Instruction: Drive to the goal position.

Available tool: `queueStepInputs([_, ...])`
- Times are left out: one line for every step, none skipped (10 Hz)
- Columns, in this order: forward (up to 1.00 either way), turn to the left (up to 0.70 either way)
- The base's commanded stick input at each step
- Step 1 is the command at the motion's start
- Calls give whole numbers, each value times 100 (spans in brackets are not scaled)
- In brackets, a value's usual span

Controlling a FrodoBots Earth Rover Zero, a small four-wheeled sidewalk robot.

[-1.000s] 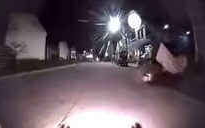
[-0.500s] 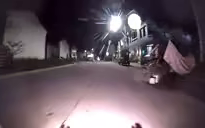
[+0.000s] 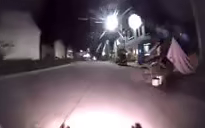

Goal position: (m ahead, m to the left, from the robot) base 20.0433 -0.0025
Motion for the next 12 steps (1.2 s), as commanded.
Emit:
queueStepInputs([70,0])
queueStepInputs([70,0])
queueStepInputs([70,0])
queueStepInputs([70,0])
queueStepInputs([70,0])
queueStepInputs([70,0])
queueStepInputs([70,-10])
queueStepInputs([70,-29])
queueStepInputs([70,-32])
queueStepInputs([70,0])
queueStepInputs([70,0])
queueStepInputs([70,0])
